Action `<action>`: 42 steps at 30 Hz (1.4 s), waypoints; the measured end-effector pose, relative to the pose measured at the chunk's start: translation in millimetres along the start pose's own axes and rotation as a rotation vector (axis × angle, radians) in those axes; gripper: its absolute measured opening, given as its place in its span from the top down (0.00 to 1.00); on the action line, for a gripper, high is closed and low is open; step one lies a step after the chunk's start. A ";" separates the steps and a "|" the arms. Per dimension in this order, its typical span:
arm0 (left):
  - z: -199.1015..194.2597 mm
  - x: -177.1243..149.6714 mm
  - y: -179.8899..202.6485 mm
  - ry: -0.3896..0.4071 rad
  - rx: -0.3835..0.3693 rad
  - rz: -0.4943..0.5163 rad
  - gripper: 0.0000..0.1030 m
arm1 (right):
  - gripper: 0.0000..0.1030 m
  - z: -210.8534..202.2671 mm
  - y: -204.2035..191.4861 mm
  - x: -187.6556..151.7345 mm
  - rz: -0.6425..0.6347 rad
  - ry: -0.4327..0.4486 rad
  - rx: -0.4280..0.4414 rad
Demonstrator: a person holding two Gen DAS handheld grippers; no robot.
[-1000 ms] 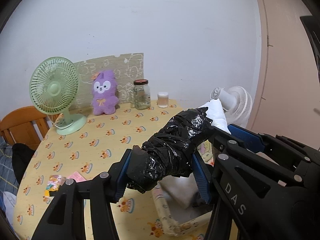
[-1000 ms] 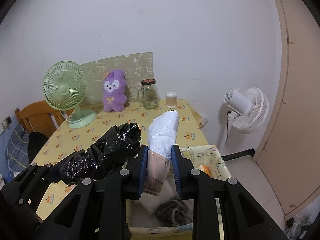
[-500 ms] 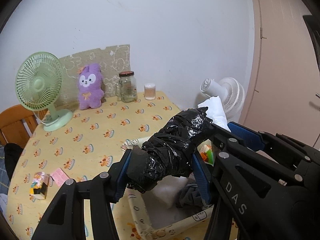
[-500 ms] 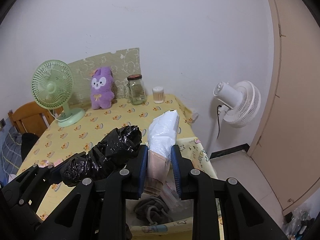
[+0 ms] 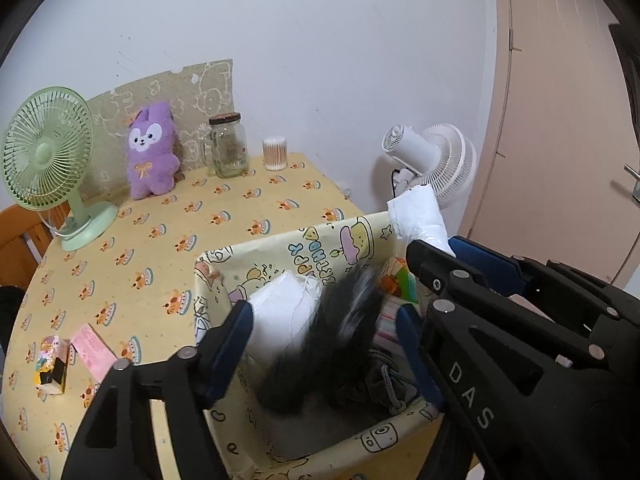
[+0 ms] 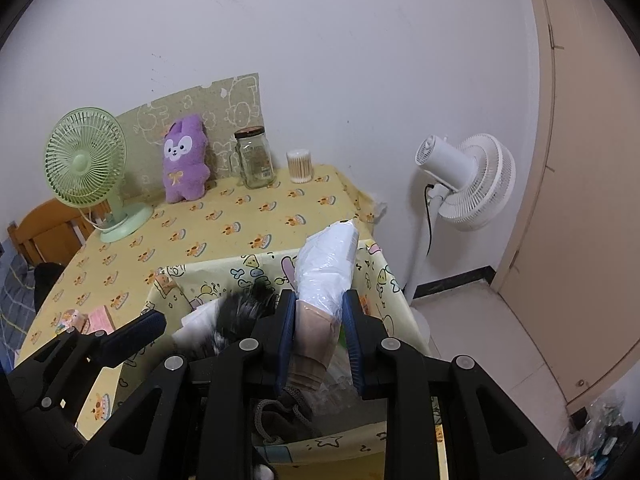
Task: Organize soft objects
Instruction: 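Open the right gripper inside the box while the left releases the black bundle, then withdraw both open grippers from the box toward the tissue pack and pink card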
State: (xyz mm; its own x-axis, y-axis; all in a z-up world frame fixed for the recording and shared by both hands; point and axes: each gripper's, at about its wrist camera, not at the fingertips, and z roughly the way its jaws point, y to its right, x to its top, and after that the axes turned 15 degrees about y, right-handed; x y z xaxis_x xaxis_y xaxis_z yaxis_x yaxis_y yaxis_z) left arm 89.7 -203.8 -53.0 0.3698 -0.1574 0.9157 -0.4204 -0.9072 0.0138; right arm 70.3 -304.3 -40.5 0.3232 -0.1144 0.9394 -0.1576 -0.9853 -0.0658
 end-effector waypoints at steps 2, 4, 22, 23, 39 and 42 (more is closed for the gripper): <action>2.3 -1.8 -0.1 -0.010 -0.005 0.003 0.19 | 0.74 1.3 0.1 -1.3 -0.002 -0.003 -0.003; 3.1 -3.5 1.3 -0.018 -0.007 0.009 0.17 | 0.74 3.0 0.5 -3.0 -0.001 -0.010 -0.003; 3.6 -4.5 -1.3 -0.040 0.028 0.033 0.14 | 0.33 8.4 1.0 -8.3 0.036 -0.046 0.008; 3.0 -4.2 -1.3 -0.039 0.028 0.032 0.14 | 0.27 7.1 1.3 -7.9 0.036 -0.042 0.001; -28.3 9.2 -12.1 0.021 0.054 0.026 0.05 | 0.07 -23.9 -11.4 8.7 0.025 0.019 -0.036; -35.1 11.7 -15.2 0.035 0.060 0.030 0.05 | 0.06 -29.8 -16.7 12.0 0.021 0.026 -0.032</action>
State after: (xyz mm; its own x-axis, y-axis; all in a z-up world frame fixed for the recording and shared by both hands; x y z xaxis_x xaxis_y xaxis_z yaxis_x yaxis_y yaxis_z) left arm 71.3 -178.2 -28.4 0.3279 -0.1724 0.9288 -0.3798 -0.9243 -0.0375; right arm 49.0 -285.4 -18.1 0.2950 -0.1316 0.9464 -0.1938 -0.9781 -0.0756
